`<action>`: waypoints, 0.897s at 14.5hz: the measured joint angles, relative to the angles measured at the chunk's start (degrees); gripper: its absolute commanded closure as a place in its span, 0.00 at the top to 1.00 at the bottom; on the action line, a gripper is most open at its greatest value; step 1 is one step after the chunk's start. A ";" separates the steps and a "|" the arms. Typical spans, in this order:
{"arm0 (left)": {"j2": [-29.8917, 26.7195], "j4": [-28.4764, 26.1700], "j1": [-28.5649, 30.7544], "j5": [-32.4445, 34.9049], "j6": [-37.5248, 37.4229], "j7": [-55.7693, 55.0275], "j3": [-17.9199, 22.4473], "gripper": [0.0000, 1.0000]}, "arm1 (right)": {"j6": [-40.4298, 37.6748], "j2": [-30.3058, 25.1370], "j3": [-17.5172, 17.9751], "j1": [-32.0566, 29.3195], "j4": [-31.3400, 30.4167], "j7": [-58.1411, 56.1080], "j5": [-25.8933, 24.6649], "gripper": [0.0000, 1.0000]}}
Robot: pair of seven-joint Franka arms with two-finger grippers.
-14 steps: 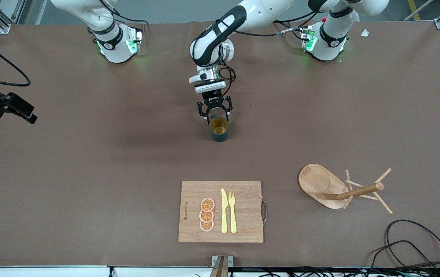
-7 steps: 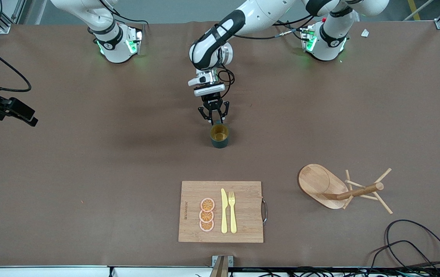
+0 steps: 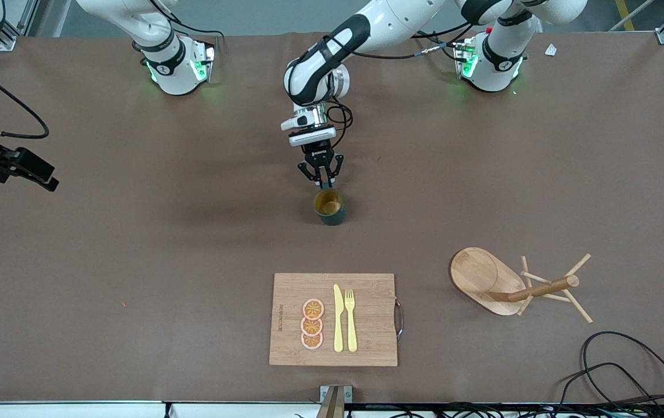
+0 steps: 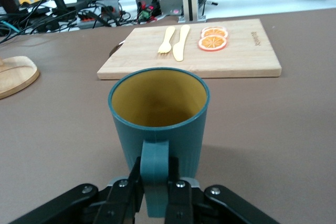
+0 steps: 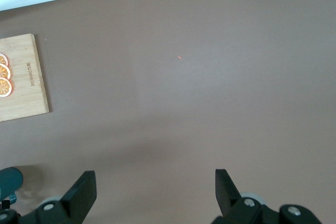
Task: Pass cup and hang on rack
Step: 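Lift the teal mug by its handle with the left gripper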
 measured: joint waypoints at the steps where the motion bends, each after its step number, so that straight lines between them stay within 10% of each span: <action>1: -0.01 1.06 0.00 -1.84 0.00 1.53 -0.05 0.00 | 0.02 0.00 0.00 0.00 -0.08 -0.26 0.00 1.00; 13: -8.75 13.77 4.19 -30.68 -0.02 18.76 -0.16 0.00 | 2.32 -2.67 -0.43 -1.10 -5.20 -3.16 -0.02 1.00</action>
